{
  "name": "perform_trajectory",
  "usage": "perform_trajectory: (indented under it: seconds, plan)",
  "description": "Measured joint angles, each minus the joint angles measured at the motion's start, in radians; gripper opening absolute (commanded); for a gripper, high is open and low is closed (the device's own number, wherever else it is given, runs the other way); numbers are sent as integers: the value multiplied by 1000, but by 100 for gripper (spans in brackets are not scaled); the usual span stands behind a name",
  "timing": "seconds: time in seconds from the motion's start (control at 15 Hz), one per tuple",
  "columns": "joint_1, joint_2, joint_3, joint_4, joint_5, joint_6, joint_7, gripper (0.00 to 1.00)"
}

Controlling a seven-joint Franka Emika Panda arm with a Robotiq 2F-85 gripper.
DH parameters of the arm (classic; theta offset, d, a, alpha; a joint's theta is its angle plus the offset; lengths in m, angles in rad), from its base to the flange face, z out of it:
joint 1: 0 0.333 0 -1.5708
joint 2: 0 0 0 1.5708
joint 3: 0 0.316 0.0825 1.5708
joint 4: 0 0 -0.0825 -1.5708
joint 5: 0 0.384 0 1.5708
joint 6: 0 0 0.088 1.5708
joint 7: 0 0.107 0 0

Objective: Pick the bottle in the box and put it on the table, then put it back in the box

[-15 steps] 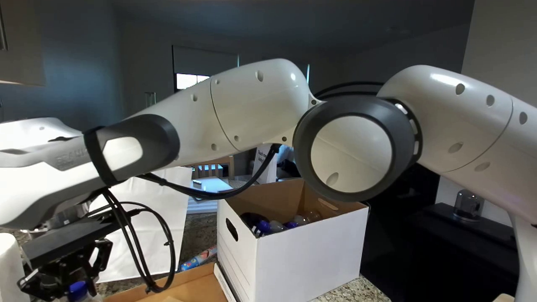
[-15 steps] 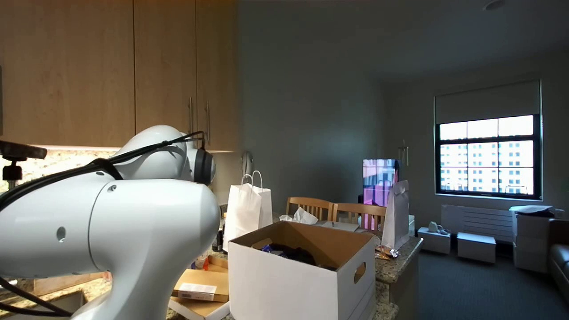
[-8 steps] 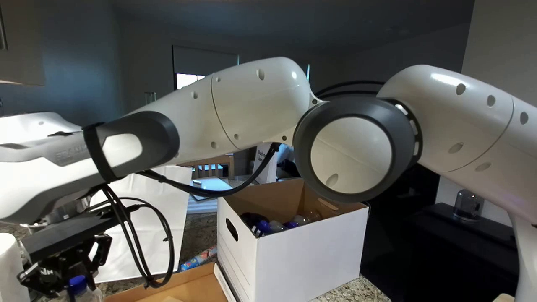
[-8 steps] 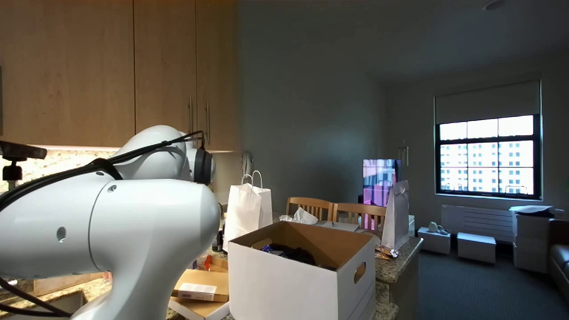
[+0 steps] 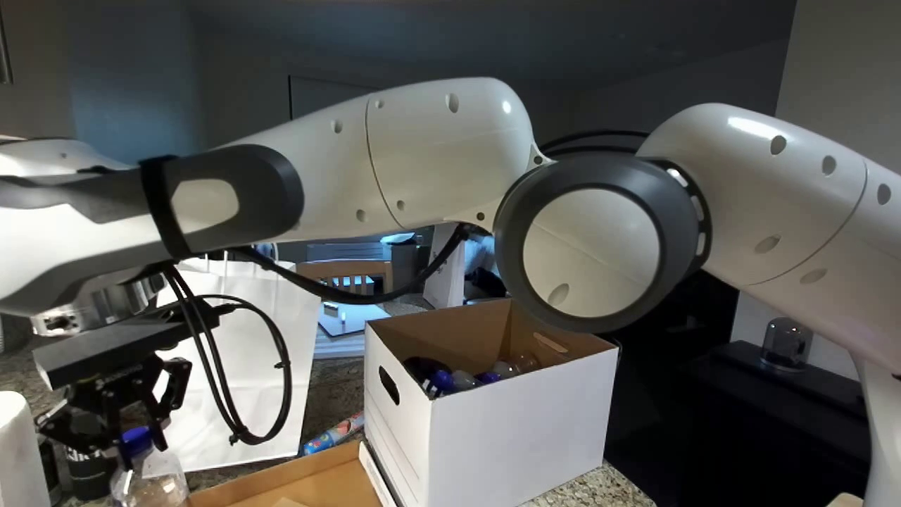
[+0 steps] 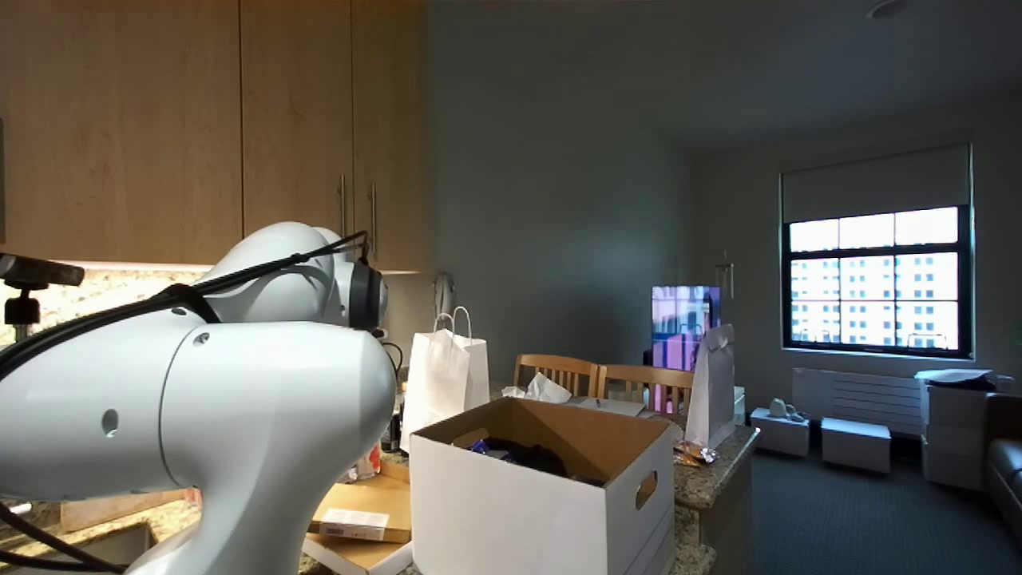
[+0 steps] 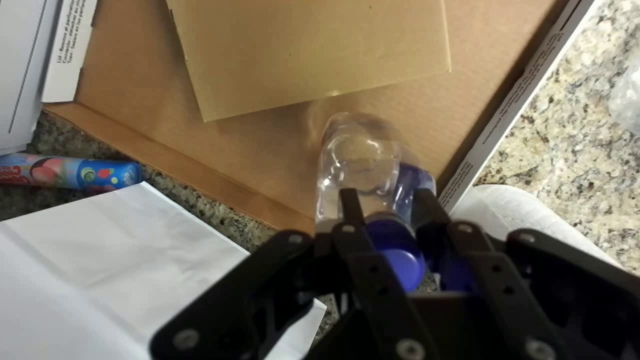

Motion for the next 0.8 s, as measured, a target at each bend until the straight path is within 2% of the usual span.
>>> perform_trajectory:
  seconds: [0.8]
  plan:
    - [-35,-49,0,96,4,-88,-2,13]
